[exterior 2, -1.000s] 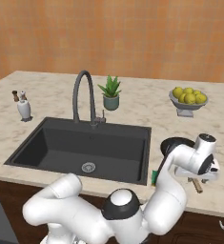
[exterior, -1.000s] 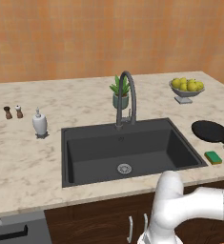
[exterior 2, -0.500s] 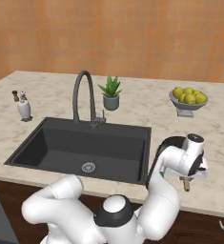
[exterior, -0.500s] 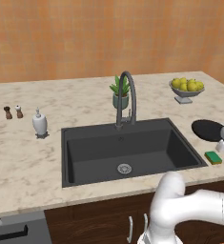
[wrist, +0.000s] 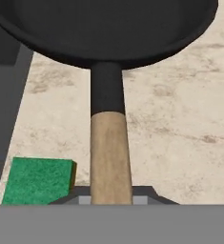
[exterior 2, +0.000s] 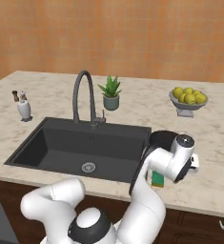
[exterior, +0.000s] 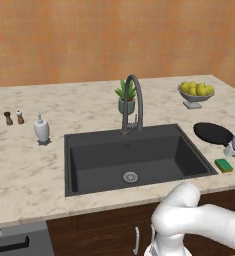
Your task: Pick the pan and sponge and place them into the sink. Then turn on the water.
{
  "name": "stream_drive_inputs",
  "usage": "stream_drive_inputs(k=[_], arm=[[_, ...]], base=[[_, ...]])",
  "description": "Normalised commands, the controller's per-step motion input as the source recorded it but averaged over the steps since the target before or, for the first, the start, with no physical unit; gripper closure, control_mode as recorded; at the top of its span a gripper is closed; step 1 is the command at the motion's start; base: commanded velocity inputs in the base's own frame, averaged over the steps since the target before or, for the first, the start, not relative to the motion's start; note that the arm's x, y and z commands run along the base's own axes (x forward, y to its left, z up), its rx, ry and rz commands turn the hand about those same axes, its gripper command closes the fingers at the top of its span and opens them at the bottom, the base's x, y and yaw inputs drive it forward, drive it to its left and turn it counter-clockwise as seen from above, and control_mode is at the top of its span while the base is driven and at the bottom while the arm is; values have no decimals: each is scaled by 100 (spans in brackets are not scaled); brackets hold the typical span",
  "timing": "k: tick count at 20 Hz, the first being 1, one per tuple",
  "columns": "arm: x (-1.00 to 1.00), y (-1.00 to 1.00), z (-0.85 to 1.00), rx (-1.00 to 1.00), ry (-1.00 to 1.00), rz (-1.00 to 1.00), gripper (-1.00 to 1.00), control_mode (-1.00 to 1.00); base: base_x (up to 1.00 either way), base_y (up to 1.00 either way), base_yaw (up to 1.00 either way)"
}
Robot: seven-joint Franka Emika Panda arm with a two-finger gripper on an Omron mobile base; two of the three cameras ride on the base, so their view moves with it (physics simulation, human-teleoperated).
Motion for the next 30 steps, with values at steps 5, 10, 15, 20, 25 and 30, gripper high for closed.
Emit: stream_drive_inputs(k=[5, 10, 15, 20, 25, 30], arm=[[-13, 32, 100, 0, -19, -2, 100, -100], [0, 40, 82, 0, 0, 13, 100, -100], [1, 31, 40, -3, 4, 30, 100, -100], [14, 39, 4, -5, -10, 25, 100, -100], [44, 82, -11, -18, -5, 26, 100, -100], [2, 70, -17, -21, 1, 20, 100, -100]], base=[[0, 0, 0], [0, 0, 0], [0, 0, 0], [0, 0, 0], [0, 0, 0], [0, 0, 0]])
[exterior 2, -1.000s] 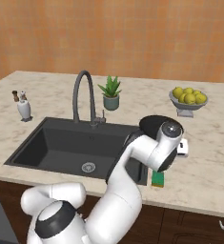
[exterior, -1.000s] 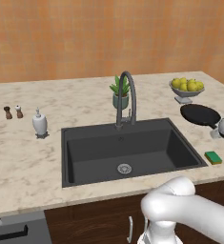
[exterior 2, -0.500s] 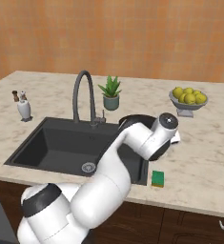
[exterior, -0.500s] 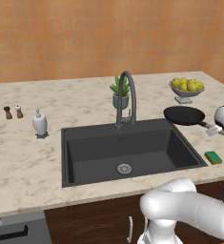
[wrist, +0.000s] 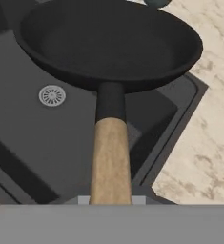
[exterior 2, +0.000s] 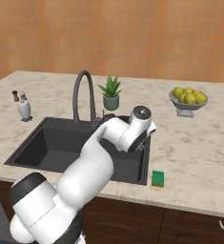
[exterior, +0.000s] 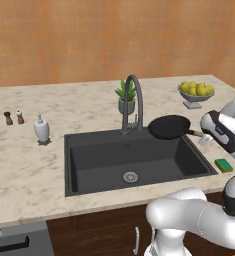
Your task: Pick the pan and sponge and place them into the sink. Then turn on the water.
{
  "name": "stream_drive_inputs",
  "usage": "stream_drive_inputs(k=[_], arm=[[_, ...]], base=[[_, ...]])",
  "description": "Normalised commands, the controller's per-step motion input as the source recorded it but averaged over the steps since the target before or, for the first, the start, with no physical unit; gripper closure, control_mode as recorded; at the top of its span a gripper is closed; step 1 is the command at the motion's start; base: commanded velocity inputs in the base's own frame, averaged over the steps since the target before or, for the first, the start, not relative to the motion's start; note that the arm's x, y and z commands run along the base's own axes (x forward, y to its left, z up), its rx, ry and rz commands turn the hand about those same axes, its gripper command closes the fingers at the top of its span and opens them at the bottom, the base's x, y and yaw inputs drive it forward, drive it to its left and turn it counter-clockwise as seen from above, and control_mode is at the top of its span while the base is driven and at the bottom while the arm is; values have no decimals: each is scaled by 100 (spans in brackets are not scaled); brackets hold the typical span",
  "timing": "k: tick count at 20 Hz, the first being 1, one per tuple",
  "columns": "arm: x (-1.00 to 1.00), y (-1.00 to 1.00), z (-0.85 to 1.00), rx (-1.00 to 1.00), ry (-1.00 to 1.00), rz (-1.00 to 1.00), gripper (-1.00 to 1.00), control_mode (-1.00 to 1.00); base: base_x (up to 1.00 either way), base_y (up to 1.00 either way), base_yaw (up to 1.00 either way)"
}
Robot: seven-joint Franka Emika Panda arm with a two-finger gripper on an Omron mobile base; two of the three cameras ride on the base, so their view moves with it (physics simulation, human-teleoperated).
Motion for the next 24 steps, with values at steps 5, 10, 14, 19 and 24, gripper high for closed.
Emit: stream_drive_inputs(k=[5, 10, 14, 19, 24], arm=[[-58, 19, -23, -6, 3, 32, 100, -100], [-27, 23, -37, 0, 2, 35, 100, -100], [22, 34, -34, 0, 14, 27, 100, -100], [49, 30, -28, 0, 29, 21, 100, -100], [34, 19, -29, 0, 19, 13, 100, -100]], base=[[0, 0, 0], [0, 0, 0], [0, 0, 0], [0, 0, 0], [0, 0, 0]])
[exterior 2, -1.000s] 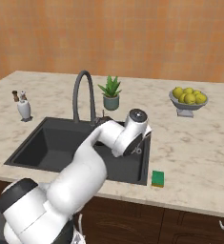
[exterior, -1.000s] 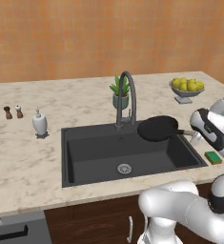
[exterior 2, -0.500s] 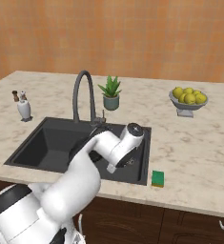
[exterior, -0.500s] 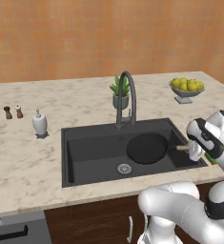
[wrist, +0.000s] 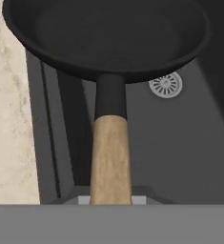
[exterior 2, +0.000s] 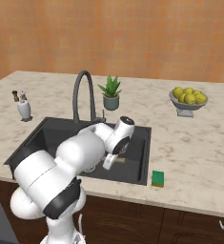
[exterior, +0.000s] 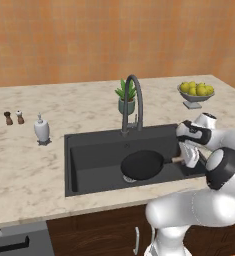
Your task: Pick the pan and sponge and place them into the sink. Then turn on the water.
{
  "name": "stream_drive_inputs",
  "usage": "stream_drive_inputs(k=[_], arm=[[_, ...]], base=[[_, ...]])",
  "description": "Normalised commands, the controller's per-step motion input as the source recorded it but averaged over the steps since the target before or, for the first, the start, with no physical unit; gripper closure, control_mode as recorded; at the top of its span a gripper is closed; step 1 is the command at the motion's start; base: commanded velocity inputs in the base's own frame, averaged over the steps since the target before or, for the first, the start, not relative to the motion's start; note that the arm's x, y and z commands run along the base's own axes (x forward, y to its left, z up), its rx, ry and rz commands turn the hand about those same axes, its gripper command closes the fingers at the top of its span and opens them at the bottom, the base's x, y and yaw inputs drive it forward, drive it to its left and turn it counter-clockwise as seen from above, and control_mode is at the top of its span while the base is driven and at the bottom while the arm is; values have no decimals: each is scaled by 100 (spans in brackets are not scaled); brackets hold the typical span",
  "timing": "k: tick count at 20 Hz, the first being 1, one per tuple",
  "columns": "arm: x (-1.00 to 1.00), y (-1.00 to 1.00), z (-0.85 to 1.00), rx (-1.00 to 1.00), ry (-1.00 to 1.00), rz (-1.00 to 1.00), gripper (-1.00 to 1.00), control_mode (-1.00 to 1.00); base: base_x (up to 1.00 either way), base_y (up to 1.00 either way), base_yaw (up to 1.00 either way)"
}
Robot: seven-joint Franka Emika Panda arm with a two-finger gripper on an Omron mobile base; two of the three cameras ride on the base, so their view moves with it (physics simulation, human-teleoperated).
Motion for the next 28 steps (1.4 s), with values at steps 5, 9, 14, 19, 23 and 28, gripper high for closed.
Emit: stream_drive_inputs(k=[5, 9, 14, 19, 23, 28], arm=[[26, 19, -27, 0, 13, 5, 100, -100], [11, 31, -31, 0, 10, 2, 100, -100], [2, 14, -39, 0, 1, 0, 100, -100], [0, 2, -47, 0, 0, 0, 100, -100], [-3, 0, -38, 0, -6, 0, 100, -100], [-26, 0, -39, -1, -15, 0, 100, -100]], base=[[0, 0, 0], [0, 0, 0], [0, 0, 0], [0, 0, 0], [0, 0, 0], [0, 0, 0]])
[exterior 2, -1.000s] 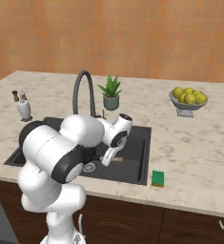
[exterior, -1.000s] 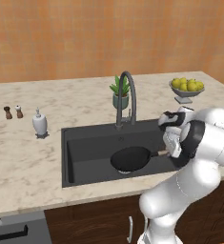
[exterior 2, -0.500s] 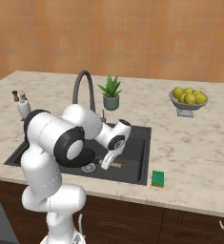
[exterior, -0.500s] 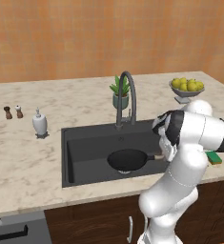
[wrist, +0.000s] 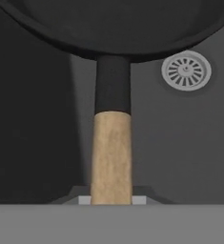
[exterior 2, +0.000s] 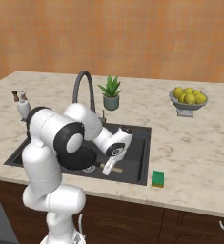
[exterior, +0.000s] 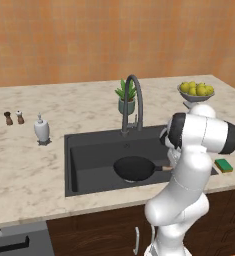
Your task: Pick the pan and sponge and place them into the sink. Then turn on the water.
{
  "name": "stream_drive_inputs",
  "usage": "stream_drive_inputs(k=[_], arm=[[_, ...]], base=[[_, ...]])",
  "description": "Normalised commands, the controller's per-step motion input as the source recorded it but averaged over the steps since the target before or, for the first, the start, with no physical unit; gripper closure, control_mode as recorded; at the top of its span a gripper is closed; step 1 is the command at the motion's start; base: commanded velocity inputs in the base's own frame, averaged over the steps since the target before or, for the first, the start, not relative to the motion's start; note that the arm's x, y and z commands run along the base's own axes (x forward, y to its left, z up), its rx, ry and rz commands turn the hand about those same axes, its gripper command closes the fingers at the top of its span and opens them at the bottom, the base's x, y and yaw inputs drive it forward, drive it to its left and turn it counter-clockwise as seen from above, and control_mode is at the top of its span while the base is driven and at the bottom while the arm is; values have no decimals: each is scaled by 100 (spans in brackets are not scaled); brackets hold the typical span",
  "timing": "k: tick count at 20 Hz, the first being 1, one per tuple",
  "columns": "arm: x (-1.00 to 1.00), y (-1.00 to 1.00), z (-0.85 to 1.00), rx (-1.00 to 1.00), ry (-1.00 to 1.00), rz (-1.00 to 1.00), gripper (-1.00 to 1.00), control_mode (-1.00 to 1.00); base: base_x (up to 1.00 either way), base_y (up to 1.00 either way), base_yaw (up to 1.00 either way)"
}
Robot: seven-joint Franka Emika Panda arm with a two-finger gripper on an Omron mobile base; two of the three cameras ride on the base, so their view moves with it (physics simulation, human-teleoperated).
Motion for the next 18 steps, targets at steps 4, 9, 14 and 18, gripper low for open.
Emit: stream_drive_inputs(k=[4, 9, 14, 18], arm=[[-21, 0, -43, -5, -11, -2, 100, -100], [-3, 9, -64, -10, -4, -3, 100, -100], [0, 14, -98, -17, 0, -1, 100, -100], [0, 12, -97, -13, -3, 0, 100, -100]], base=[[0, 0, 0], [0, 0, 0], [0, 0, 0], [0, 0, 0]])
